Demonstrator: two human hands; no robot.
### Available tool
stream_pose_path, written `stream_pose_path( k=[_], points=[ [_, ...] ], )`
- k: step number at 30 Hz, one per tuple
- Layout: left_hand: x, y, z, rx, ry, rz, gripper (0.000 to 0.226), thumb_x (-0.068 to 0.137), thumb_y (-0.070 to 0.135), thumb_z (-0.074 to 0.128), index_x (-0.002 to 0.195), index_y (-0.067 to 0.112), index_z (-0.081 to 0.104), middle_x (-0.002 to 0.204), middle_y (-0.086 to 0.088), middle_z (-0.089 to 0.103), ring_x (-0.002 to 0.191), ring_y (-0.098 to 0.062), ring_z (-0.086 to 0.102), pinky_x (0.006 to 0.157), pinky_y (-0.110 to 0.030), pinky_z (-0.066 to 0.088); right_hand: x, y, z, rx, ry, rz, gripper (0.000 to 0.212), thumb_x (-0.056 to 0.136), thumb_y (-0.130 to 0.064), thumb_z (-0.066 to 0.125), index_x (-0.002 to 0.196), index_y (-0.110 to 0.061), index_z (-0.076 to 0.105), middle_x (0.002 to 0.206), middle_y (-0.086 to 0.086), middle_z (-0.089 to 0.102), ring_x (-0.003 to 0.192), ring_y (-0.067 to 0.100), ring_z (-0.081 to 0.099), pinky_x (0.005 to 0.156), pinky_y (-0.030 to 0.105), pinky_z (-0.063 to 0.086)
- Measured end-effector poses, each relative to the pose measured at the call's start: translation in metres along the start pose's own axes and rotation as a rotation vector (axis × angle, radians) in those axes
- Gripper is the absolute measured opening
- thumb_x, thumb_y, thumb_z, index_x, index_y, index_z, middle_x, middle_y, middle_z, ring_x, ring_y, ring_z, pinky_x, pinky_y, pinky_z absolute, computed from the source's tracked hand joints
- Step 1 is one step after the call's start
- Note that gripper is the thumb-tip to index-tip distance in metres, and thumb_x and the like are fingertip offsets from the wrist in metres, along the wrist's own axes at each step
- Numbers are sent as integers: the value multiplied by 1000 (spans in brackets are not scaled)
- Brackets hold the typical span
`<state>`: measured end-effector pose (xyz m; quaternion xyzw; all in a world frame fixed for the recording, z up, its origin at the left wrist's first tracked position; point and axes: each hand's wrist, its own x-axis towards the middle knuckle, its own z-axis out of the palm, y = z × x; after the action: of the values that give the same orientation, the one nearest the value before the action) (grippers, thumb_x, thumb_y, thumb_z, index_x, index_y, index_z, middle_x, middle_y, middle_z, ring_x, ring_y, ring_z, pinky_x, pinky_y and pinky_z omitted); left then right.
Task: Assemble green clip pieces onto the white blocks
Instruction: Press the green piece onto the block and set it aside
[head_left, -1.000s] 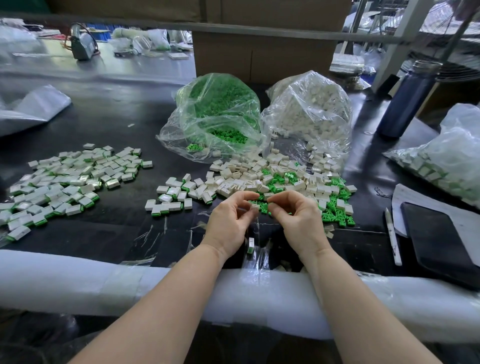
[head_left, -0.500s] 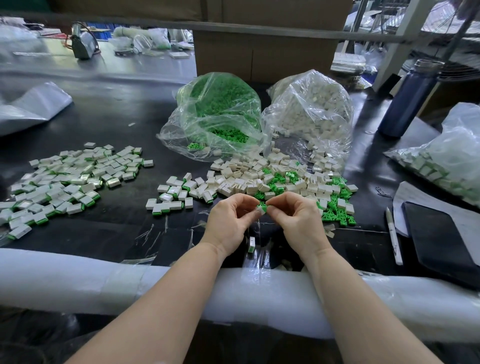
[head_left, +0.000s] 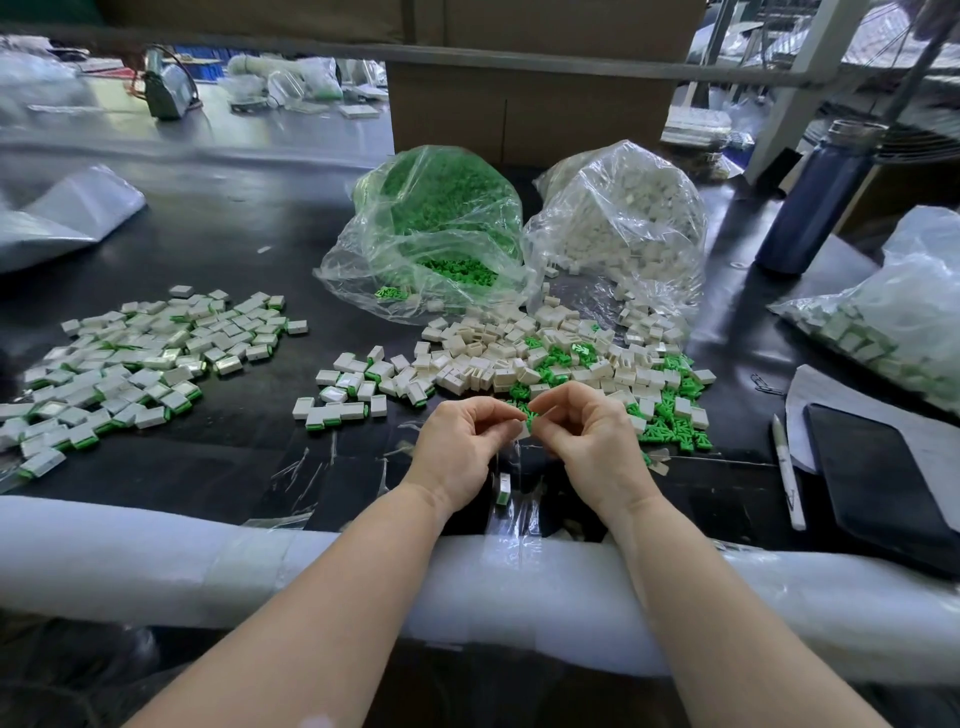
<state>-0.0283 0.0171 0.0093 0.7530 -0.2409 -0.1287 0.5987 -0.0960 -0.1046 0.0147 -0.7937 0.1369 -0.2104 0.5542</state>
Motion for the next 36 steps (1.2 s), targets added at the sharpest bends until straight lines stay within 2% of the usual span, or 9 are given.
stream_pose_path(
  k=[4,7,13,18,21,24,31,34,36],
  points=[
    [-1,1,-1,6,-19,-1,12,83,2,65,82,13,70,74,4,66,70,-6,60,73,-12,49,-1,-2,-1,2,-20,5,16,80,5,66,81,-11,63,78,16,66,72,25,60,72,36,53],
    [-1,1,-1,30,-39,-1,12,83,1,65,82,12,70,74,3,66,71,-9,59,76,-17,51,-1,-2,-2,2,-38,20,14,80,5,66,81,-9,64,81,18,66,79,35,63,76,41,55],
    [-1,0,-2,77,-80,4,11,83,1,65,84,11,70,75,1,66,71,-11,60,81,-26,52,-2,-2,-4,0,-83,37,11,80,7,65,81,-4,64,82,24,65,79,40,63,77,44,54],
    [-1,0,-3,103,-100,17,15,82,2,66,81,16,70,73,5,66,73,-10,61,86,-32,52,-1,-2,-5,-9,-120,46,10,79,7,65,80,-3,64,73,15,62,68,22,57,67,33,50],
    [-1,-1,-4,108,-110,23,19,81,1,67,78,20,68,72,7,65,73,-9,61,87,-33,52,-1,-2,-6,-6,-140,55,12,79,8,65,80,-4,64,70,8,60,65,15,54,60,20,47],
    [-1,-1,-4,112,-112,24,15,81,2,67,80,17,70,74,3,66,77,-13,62,88,-35,52,-1,-1,-7,9,-155,63,12,80,9,64,81,-4,63,69,8,60,63,11,54,57,15,45],
    [-2,3,-3,-32,-24,33,13,84,1,63,82,12,69,77,2,67,76,-9,62,80,-20,51,0,1,-4,121,-41,111,5,83,-4,66,85,-1,64,70,11,66,60,13,60,56,20,51],
    [-2,4,-3,-76,4,13,12,85,0,62,83,11,68,78,-3,67,78,-17,64,81,-29,53,0,0,0,34,-49,127,12,88,-12,63,81,-2,65,70,12,65,56,9,57,54,19,49],
    [-2,4,-3,-72,0,1,12,85,0,61,84,9,68,78,-5,67,78,-20,64,81,-30,54,1,-1,0,-35,-71,135,16,89,-14,61,77,-4,64,67,12,62,56,11,53,55,23,47]
  ],
)
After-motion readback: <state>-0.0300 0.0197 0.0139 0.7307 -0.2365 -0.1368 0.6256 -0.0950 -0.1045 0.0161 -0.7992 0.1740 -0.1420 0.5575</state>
